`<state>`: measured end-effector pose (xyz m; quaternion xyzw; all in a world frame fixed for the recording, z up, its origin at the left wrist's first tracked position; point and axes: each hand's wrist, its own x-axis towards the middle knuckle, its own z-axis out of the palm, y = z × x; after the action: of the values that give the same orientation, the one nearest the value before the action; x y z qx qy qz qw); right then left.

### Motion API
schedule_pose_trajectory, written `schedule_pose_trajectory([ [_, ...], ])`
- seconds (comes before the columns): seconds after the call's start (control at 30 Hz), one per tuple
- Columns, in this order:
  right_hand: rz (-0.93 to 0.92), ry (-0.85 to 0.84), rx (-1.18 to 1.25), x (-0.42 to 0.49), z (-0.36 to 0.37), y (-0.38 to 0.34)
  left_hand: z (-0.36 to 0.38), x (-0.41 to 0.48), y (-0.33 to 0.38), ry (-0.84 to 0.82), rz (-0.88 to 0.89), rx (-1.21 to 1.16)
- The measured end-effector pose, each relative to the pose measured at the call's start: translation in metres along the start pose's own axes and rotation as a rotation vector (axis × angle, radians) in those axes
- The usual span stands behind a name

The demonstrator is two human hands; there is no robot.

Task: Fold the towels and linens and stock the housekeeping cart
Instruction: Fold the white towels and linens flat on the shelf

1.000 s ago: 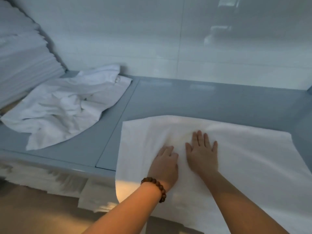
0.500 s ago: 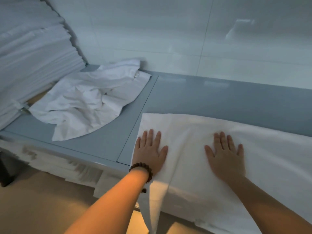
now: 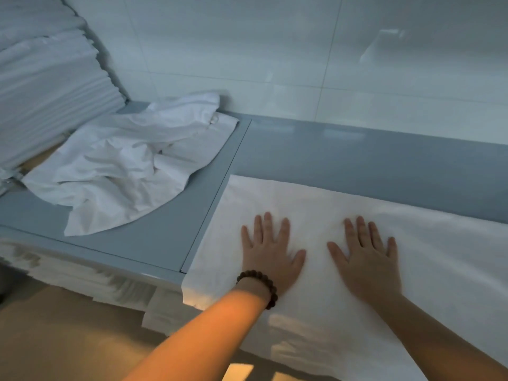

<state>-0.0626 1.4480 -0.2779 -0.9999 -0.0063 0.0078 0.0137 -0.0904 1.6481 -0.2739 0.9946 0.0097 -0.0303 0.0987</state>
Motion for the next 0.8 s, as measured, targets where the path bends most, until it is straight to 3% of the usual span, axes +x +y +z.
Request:
schedule_pose_trajectory([
  [0.23,-0.001,-0.020,0.012,-0.006,-0.005,-0.001,-0.010,0.026,-0.040,-0.032,0.102,0.044],
  [0.5,0.193,-0.077,0.032,-0.046,-0.008,0.018,-0.007,0.042,-0.015,-0.094,0.334,0.101],
  [0.67,-0.067,-0.030,0.057,-0.002,-0.014,0.008,-0.008,0.065,0.015,-0.144,0.440,0.132],
  [0.8,-0.057,-0.046,0.021,0.009,-0.006,0.015,-0.011,0.056,0.046,-0.144,0.256,-0.001],
])
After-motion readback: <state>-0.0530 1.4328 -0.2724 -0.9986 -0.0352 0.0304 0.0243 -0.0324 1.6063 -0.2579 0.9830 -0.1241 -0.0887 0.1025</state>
